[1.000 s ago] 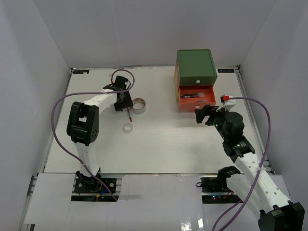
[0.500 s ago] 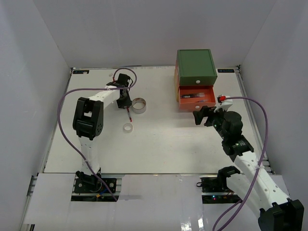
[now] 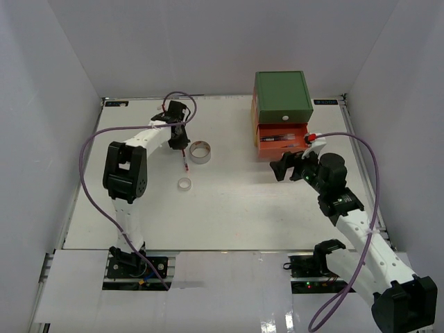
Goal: Sort the stationery into containers
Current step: Pick up the pen from the center of the board, then place the pen in the drawer.
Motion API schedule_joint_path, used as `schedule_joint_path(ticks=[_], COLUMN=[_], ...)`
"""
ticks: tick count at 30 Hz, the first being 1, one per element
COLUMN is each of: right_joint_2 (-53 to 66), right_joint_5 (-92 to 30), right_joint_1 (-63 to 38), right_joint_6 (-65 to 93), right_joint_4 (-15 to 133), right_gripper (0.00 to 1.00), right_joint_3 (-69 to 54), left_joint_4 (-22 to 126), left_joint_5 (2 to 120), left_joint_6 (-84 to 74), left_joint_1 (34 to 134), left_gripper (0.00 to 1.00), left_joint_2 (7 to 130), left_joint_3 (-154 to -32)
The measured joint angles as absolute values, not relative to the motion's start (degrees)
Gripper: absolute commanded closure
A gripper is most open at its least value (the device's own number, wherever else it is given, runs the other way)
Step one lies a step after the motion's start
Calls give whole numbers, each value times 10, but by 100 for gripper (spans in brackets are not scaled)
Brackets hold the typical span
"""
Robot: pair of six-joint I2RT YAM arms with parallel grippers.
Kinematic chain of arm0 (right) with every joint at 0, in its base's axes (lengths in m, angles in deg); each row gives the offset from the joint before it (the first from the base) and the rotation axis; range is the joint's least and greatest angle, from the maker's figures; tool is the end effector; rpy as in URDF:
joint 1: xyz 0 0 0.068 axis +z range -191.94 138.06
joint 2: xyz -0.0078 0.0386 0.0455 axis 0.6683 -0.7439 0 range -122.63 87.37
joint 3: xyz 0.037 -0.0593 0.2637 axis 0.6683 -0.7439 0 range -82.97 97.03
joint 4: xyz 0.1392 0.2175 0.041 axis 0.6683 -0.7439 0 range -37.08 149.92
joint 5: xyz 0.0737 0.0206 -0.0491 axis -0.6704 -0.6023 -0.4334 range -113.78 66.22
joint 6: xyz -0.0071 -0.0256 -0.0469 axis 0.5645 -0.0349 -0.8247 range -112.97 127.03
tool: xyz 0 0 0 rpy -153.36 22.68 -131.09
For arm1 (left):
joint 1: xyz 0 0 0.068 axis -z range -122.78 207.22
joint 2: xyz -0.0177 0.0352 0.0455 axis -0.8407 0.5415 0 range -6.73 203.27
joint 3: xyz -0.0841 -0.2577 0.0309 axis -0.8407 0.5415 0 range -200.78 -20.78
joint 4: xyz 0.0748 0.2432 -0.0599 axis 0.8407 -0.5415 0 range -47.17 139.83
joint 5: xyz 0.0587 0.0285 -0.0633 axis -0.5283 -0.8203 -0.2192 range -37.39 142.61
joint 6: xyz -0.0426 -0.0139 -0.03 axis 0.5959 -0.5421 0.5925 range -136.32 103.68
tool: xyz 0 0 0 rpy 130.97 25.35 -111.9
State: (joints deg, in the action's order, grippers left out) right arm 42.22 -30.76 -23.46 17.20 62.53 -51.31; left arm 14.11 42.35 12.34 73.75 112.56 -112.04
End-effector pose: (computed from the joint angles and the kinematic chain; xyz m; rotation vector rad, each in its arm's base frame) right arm 0.1821 0.0654 0.2812 -0.2185 1.7696 0.4691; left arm 0.4253 -0.1197 0.1839 -0.3352 2.6309 -0.0179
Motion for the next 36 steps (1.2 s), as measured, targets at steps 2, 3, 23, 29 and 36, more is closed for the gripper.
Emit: schedule_joint_path(ticks=[2,3,23,29,36], right_joint_2=[403,393,159,113,86], right_joint_5=[-328,-339,-386,-385,-385], right_joint_1=[-231,-229,-16,4,10], right_joint_6=[171,171,250,266,274], right_joint_4=[620,616,678,696,705], right_gripper=[2,2,12,26,40], right_joint_3=[-491,-477,-268,-228,-211], left_joint_4=[147,159,458,508,547], left_joint_5=[441,457,814,845,869], left_joint_6=[119,117,101,101,102], left_joint_1=[738,737,812,815,815], left_gripper=[82,83,83,83,83], left_joint_2=[1106,1089,747,725,703], left_joint_3=[-1119,-1112,-884,-858,-848])
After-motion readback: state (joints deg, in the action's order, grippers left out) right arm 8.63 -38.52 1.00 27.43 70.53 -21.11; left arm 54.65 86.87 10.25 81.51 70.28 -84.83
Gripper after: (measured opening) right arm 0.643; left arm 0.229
